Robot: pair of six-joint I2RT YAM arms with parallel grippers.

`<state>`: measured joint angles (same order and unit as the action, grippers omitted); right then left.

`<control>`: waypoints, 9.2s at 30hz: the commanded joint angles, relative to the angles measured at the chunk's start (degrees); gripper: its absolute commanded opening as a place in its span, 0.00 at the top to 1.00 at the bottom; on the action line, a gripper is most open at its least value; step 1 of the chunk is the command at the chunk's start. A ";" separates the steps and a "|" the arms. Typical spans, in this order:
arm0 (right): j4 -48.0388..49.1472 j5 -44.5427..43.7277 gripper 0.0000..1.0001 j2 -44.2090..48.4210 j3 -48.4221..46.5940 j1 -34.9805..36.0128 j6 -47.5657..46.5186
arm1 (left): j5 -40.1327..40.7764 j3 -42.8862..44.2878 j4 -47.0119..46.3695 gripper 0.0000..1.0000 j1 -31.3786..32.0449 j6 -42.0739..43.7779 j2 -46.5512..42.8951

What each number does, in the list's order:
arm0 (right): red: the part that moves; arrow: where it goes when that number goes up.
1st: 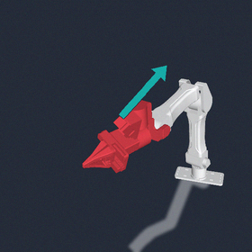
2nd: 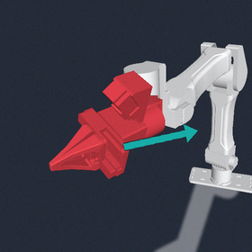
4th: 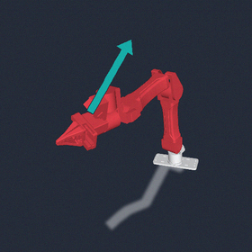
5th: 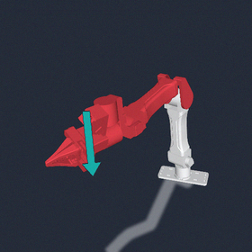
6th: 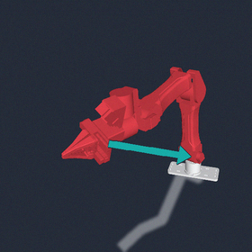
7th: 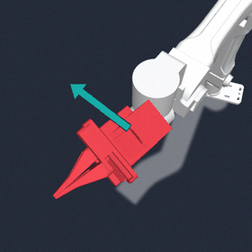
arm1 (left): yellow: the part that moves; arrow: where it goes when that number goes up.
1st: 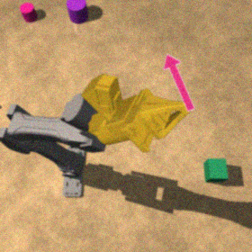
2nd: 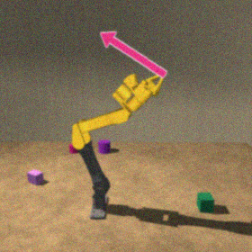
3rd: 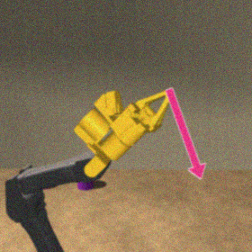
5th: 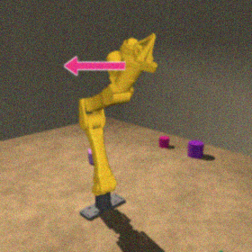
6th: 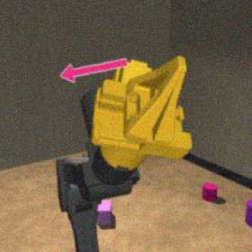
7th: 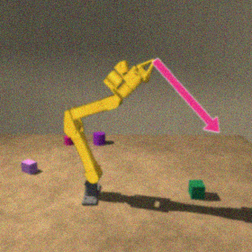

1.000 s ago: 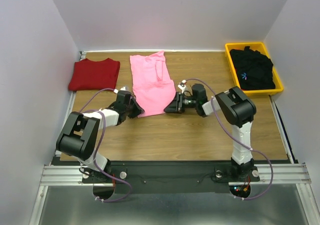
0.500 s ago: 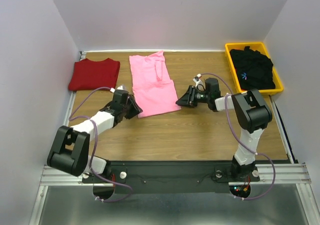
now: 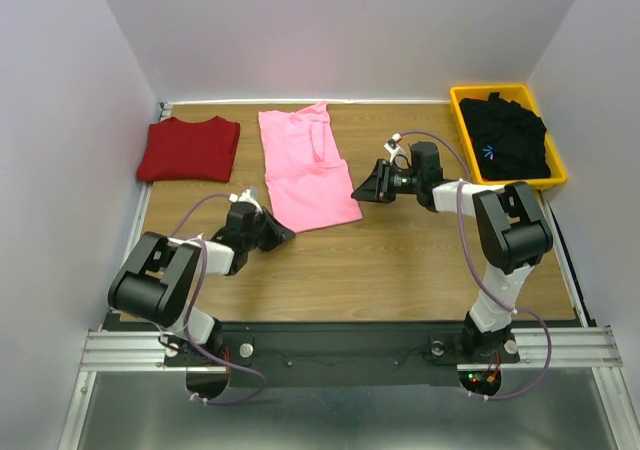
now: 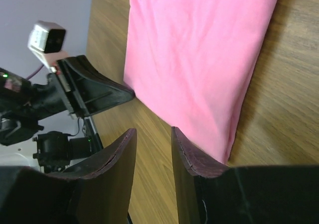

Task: Fold and stack the t-shirts
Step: Fold the tshirt

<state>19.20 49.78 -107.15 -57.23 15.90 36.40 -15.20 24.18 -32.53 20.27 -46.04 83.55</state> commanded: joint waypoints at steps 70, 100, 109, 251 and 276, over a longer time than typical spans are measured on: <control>-42.82 -27.50 0.47 -9.85 -30.15 1.83 -14.68 | 24.07 21.88 38.83 0.31 -0.60 8.60 -3.57; -48.47 -46.44 0.45 -3.06 -21.16 13.45 -12.41 | 28.47 19.58 43.26 0.56 11.19 5.70 7.50; -50.14 -49.08 0.52 -4.47 -21.61 14.86 -11.71 | 28.39 19.23 42.99 0.75 11.28 6.14 8.30; -60.60 -76.41 0.98 -21.43 -72.84 12.84 -27.00 | 27.15 61.77 47.30 1.00 -1.72 22.31 18.32; -51.20 -77.20 0.98 -27.67 -69.77 11.08 -25.33 | 26.80 63.97 38.95 1.00 -2.43 24.51 26.84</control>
<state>-36.01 -24.34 -134.56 -127.66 28.53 10.70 9.52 85.25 8.40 18.83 -23.14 111.20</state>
